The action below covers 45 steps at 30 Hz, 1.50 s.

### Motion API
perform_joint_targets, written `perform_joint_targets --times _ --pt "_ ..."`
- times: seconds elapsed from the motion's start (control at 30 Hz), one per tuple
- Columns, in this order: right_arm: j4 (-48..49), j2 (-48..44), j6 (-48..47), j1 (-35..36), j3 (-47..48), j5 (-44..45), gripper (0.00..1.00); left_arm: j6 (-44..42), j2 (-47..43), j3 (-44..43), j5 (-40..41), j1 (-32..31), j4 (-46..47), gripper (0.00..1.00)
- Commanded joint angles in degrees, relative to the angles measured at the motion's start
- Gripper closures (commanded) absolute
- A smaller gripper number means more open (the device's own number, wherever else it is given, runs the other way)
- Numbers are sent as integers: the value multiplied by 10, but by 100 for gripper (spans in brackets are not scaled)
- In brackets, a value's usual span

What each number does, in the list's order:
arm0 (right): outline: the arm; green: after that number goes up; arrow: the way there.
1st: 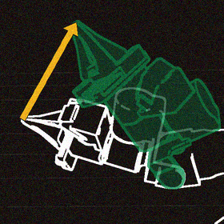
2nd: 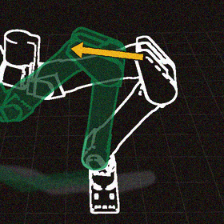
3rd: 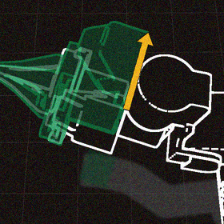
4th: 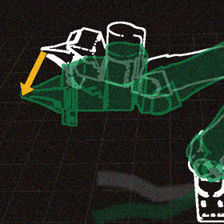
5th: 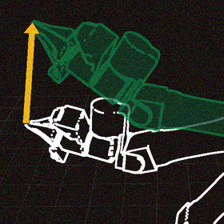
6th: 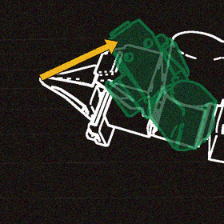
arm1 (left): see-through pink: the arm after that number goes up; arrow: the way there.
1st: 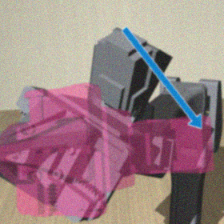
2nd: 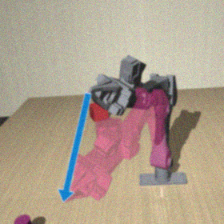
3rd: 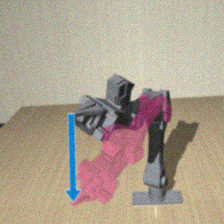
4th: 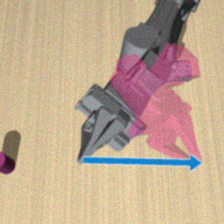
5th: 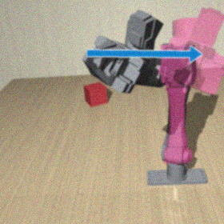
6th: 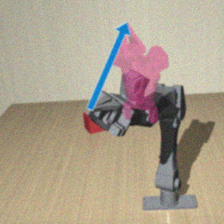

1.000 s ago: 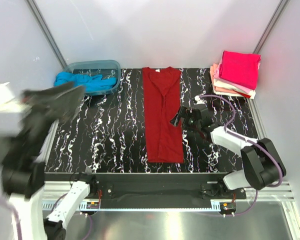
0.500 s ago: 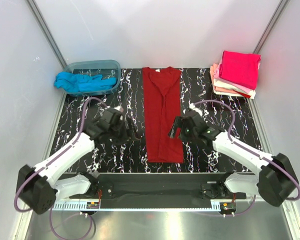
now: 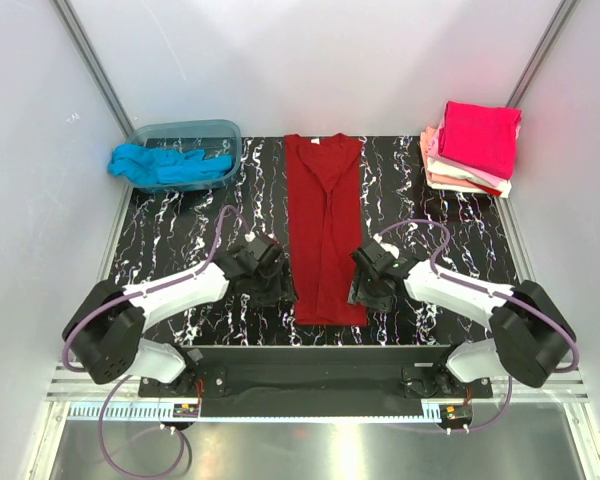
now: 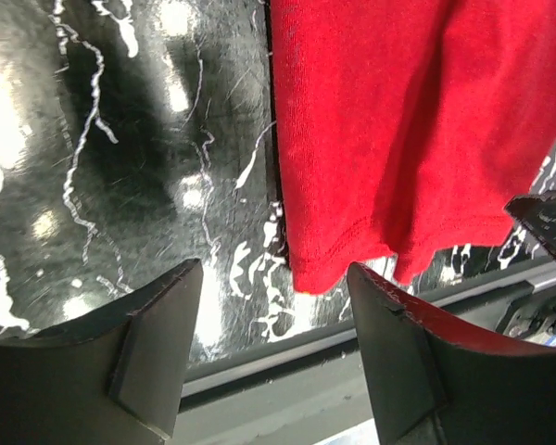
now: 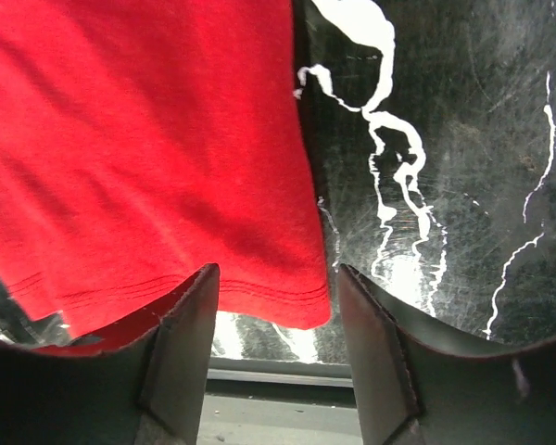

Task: Fold and stack the t-shirts
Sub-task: Fold the tshirt

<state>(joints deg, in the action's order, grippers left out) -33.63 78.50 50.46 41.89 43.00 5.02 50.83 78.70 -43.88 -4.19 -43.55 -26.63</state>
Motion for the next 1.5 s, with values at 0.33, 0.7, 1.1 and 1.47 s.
perform_joint_targets --times 0.33,0.7,1.1,1.47 --pt "-1 39 -5 14 20 -4 72 28 94 -4 5 -51 108 57" --pt "-71 -20 13 14 12 55 100 31 47 -24 93 -52 -23 100" --pt "-85 -52 22 14 -27 23 44 71 13 11 65 -53 -27 64" --pt "-41 -98 30 14 -48 -13 24 75 -60 29 103 -53 -53 27"
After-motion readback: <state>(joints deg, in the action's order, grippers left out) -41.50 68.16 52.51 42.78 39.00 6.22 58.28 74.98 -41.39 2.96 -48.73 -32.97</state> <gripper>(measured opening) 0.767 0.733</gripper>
